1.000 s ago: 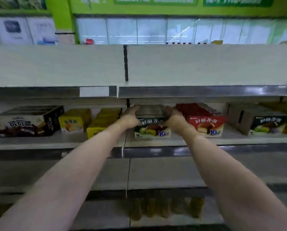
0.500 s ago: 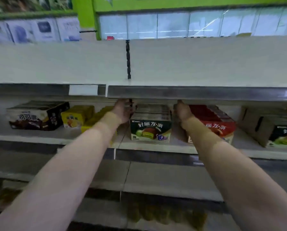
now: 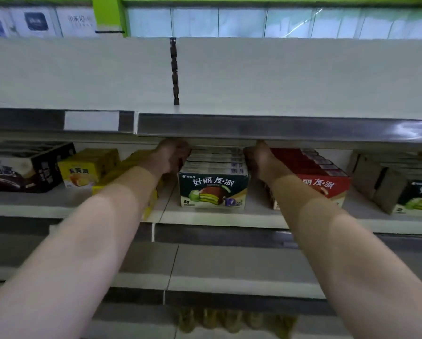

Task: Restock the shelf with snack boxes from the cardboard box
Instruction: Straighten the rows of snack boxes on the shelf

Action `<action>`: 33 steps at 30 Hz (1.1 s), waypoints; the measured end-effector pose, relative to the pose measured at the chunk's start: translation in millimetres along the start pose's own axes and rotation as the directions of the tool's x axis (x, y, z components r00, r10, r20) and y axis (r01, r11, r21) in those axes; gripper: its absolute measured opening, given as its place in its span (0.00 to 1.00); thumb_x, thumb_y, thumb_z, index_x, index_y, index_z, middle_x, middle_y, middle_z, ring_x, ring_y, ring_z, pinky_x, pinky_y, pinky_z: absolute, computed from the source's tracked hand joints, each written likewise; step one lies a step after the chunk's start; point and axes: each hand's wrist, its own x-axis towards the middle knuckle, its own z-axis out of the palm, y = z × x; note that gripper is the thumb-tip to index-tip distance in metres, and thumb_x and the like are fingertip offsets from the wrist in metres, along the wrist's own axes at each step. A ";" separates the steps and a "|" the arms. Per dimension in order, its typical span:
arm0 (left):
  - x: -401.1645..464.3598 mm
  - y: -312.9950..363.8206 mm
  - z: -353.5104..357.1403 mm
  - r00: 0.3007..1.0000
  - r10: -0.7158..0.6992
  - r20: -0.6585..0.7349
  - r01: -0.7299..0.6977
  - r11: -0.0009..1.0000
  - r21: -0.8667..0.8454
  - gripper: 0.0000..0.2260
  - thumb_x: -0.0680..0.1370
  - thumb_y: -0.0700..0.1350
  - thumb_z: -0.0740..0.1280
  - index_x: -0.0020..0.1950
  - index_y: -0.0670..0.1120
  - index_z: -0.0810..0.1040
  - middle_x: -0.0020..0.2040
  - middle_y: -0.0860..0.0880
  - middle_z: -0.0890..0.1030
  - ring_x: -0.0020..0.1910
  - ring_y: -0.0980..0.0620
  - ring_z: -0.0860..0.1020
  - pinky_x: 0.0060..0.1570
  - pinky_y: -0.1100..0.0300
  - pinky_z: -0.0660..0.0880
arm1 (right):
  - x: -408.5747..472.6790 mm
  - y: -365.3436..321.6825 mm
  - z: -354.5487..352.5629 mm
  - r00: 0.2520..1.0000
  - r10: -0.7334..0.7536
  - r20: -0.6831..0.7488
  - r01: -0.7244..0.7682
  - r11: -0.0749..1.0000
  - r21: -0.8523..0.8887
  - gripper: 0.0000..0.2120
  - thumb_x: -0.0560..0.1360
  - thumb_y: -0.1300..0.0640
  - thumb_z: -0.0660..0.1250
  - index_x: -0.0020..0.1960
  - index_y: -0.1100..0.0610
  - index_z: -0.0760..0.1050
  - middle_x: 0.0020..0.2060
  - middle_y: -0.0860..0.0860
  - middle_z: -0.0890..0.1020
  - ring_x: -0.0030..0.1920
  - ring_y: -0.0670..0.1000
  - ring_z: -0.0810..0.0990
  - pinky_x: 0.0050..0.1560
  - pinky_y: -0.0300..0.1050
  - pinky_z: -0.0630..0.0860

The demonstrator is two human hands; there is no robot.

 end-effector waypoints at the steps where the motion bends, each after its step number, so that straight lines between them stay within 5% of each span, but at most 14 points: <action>1: 0.6 2.9 -2.5 1.000 -0.025 -0.002 0.025 1.000 -0.018 0.10 0.81 0.43 0.60 0.40 0.46 0.74 0.40 0.47 0.75 0.33 0.52 0.70 0.23 0.66 0.64 | -17.8 -10.2 2.7 0.998 -0.002 -0.067 0.000 0.999 -0.035 0.23 0.73 0.34 0.50 0.44 0.51 0.72 0.44 0.54 0.79 0.41 0.54 0.77 0.48 0.43 0.72; 4: 9.4 5.9 3.6 0.999 -0.027 -0.042 0.028 0.999 0.018 0.12 0.81 0.44 0.60 0.39 0.46 0.74 0.38 0.48 0.76 0.33 0.53 0.69 0.28 0.63 0.63 | -48.5 -28.7 13.2 0.998 0.000 -0.068 -0.001 1.000 -0.015 0.16 0.82 0.48 0.48 0.41 0.52 0.67 0.35 0.52 0.76 0.34 0.51 0.75 0.39 0.40 0.73; 8: 7.2 4.7 11.6 0.999 -0.041 -0.020 0.044 0.987 0.156 0.10 0.82 0.47 0.61 0.43 0.47 0.77 0.40 0.48 0.74 0.35 0.52 0.69 0.35 0.61 0.63 | -53.3 -26.0 23.9 0.996 0.038 -0.083 -0.043 0.997 -0.061 0.13 0.82 0.56 0.49 0.41 0.57 0.66 0.26 0.54 0.77 0.27 0.54 0.78 0.34 0.43 0.75; 12: 5.5 9.5 -2.0 0.996 -0.081 -0.030 0.081 0.997 0.009 0.12 0.81 0.45 0.61 0.41 0.44 0.80 0.46 0.43 0.81 0.38 0.49 0.77 0.37 0.61 0.74 | -52.6 -31.8 29.3 0.991 -0.002 -0.134 -0.002 1.000 -0.026 0.15 0.83 0.49 0.49 0.42 0.54 0.67 0.34 0.54 0.77 0.34 0.53 0.78 0.41 0.43 0.74; 16: -0.4 2.2 8.6 0.997 -0.078 -0.007 0.078 0.986 0.149 0.12 0.82 0.51 0.60 0.40 0.49 0.73 0.38 0.50 0.72 0.34 0.53 0.68 0.34 0.60 0.63 | -21.5 -21.0 25.4 0.993 0.040 -0.114 -0.047 0.997 -0.059 0.13 0.75 0.49 0.58 0.57 0.55 0.67 0.51 0.62 0.83 0.36 0.56 0.84 0.32 0.44 0.78; 22: 1.3 0.8 4.7 0.996 -0.087 -0.023 0.089 0.988 0.123 0.15 0.83 0.51 0.55 0.40 0.49 0.72 0.38 0.51 0.71 0.33 0.54 0.66 0.33 0.60 0.61 | -55.6 -29.9 31.8 0.990 0.016 -0.139 -0.032 0.993 -0.112 0.13 0.83 0.53 0.52 0.45 0.54 0.70 0.41 0.53 0.79 0.33 0.49 0.76 0.34 0.41 0.71; 25: 5.3 -1.1 9.8 0.997 -0.075 -0.013 0.076 0.990 0.122 0.14 0.84 0.48 0.55 0.39 0.48 0.71 0.37 0.51 0.71 0.32 0.54 0.70 0.24 0.68 0.69 | -49.7 -27.3 30.3 0.991 0.012 -0.133 -0.033 0.987 -0.158 0.11 0.81 0.48 0.56 0.53 0.54 0.71 0.41 0.54 0.83 0.33 0.50 0.81 0.34 0.39 0.74; 28: 7.3 1.8 3.2 0.997 -0.078 -0.019 0.079 0.991 0.112 0.13 0.83 0.45 0.57 0.40 0.46 0.72 0.38 0.48 0.74 0.30 0.53 0.74 0.21 0.71 0.69 | -58.9 -31.5 31.3 0.994 -0.018 -0.108 -0.002 0.984 -0.176 0.15 0.83 0.49 0.49 0.49 0.56 0.70 0.41 0.55 0.81 0.33 0.51 0.82 0.33 0.36 0.74; 31: 10.6 5.7 1.2 0.996 -0.078 -0.031 0.080 0.992 0.101 0.10 0.82 0.44 0.59 0.45 0.43 0.76 0.42 0.46 0.78 0.38 0.49 0.74 0.32 0.62 0.74 | -66.9 -33.8 30.3 0.988 -0.008 -0.155 -0.014 0.990 -0.141 0.15 0.83 0.51 0.52 0.45 0.59 0.70 0.37 0.56 0.79 0.35 0.54 0.79 0.39 0.42 0.74; 33: 12.3 5.5 8.8 0.997 -0.079 -0.005 0.078 0.982 0.173 0.08 0.82 0.45 0.59 0.50 0.43 0.76 0.48 0.45 0.77 0.44 0.47 0.75 0.47 0.56 0.74 | -53.0 -28.8 27.4 0.993 0.017 -0.120 -0.038 0.985 -0.171 0.22 0.77 0.42 0.57 0.54 0.60 0.75 0.36 0.57 0.84 0.35 0.55 0.83 0.39 0.44 0.76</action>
